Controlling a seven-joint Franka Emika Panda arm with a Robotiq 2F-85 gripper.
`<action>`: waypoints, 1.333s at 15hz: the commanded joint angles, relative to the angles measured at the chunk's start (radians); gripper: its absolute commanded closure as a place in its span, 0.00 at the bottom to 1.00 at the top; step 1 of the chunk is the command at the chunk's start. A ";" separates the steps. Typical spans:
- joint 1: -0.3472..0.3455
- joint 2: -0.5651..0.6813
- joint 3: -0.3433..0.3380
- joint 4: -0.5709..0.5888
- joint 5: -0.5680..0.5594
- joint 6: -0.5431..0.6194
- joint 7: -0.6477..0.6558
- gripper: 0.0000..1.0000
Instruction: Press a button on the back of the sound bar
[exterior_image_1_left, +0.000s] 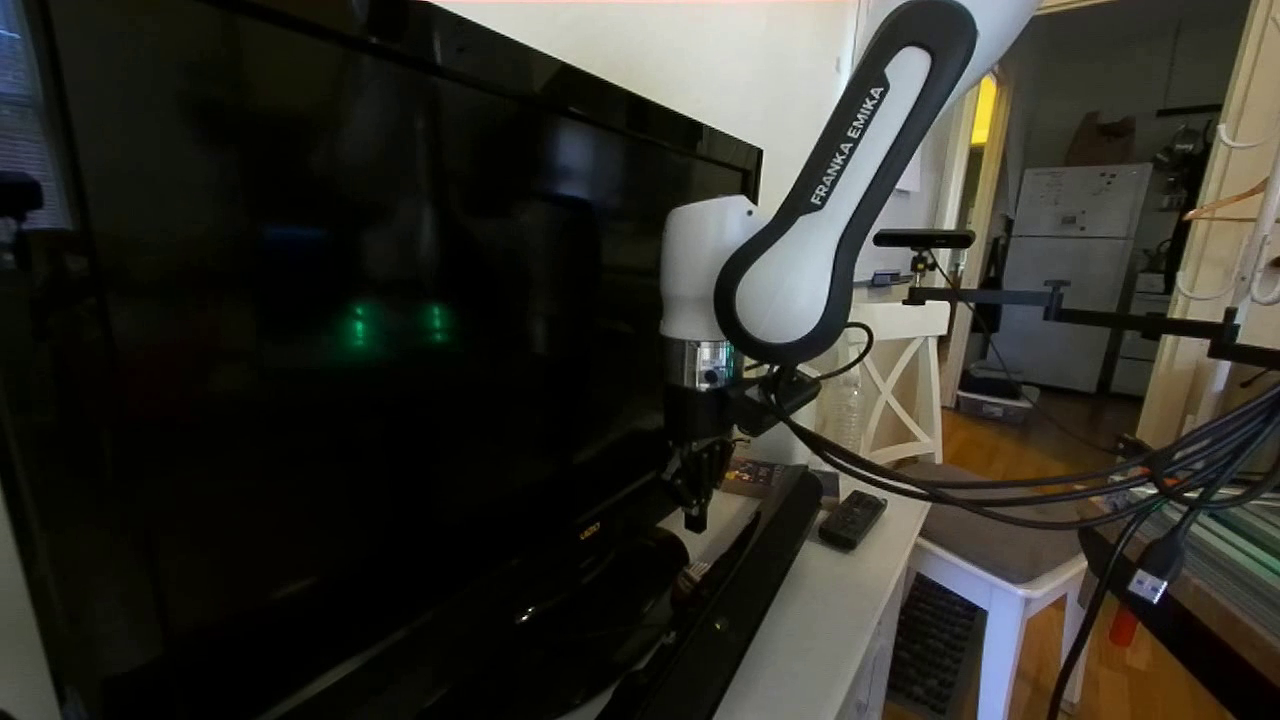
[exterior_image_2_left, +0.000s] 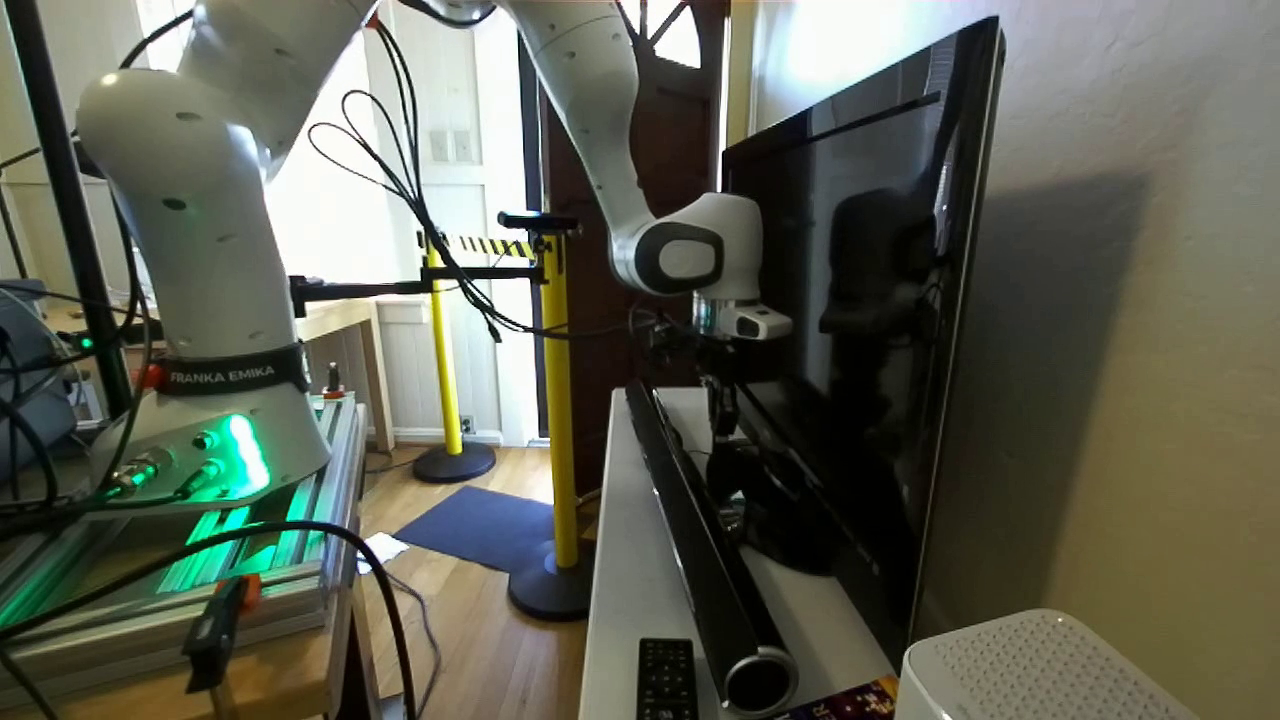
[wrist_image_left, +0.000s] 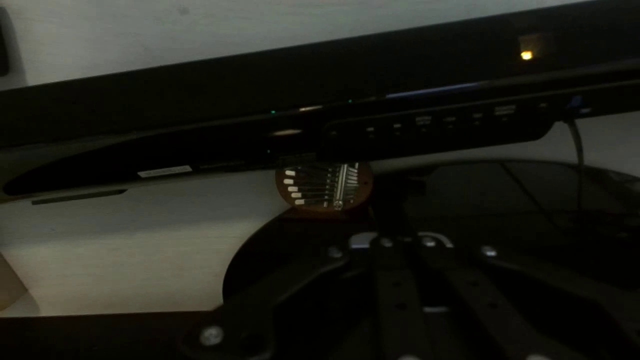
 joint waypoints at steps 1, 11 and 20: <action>0.002 -0.091 0.009 -0.067 0.030 -0.017 0.019 1.00; 0.052 -0.355 -0.046 -0.340 -0.023 0.005 0.115 0.71; -0.003 -0.733 -0.046 -0.425 -0.330 -0.295 0.196 0.15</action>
